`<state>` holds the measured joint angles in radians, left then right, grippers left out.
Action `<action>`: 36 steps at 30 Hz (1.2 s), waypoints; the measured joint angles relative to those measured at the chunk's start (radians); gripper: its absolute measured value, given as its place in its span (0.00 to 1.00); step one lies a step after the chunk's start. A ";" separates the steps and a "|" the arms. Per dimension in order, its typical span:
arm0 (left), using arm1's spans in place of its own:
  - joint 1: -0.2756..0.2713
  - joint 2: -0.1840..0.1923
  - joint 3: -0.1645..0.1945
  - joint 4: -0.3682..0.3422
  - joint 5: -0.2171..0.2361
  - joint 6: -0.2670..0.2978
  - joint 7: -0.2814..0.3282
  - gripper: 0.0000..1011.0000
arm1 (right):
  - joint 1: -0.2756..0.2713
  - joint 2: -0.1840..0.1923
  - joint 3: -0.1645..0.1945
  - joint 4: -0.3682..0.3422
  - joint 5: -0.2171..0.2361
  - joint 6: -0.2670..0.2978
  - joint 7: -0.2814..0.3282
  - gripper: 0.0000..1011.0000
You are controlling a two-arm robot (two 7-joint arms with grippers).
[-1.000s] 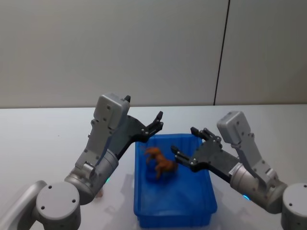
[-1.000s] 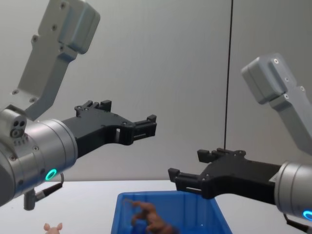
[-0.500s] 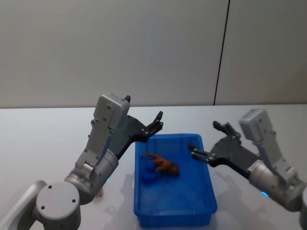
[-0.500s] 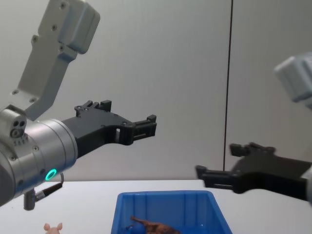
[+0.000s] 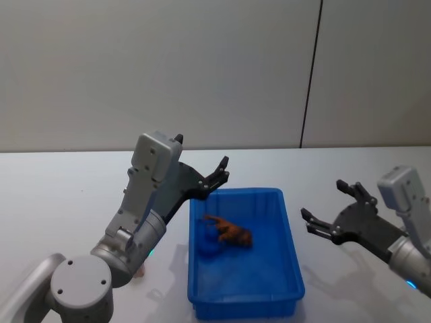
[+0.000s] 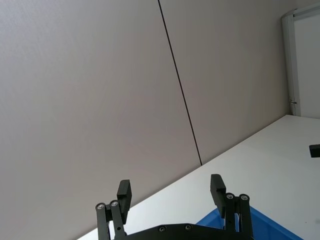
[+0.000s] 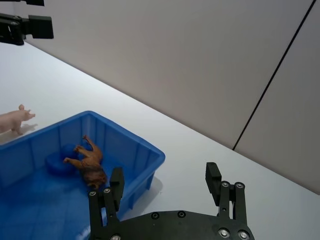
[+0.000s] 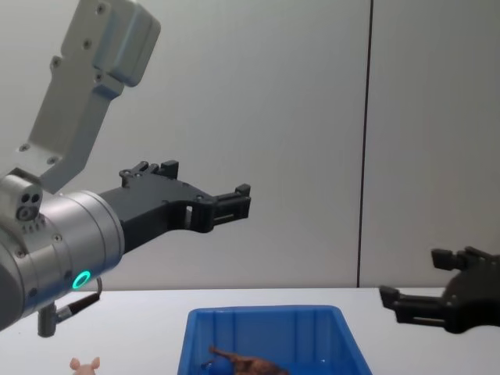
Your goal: Pick up the two dolls from the table and place them into the box.
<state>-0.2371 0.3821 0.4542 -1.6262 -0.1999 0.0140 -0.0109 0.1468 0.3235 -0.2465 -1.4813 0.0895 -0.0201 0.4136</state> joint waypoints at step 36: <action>0.221 0.139 -0.031 -0.111 -0.108 0.095 0.215 0.99 | -0.029 0.043 0.029 0.002 0.015 -0.021 0.002 0.99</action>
<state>-0.0160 0.5210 0.4237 -1.7374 -0.3076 0.1092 0.2043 0.1177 0.3669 -0.2179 -1.4797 0.1046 -0.0409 0.4158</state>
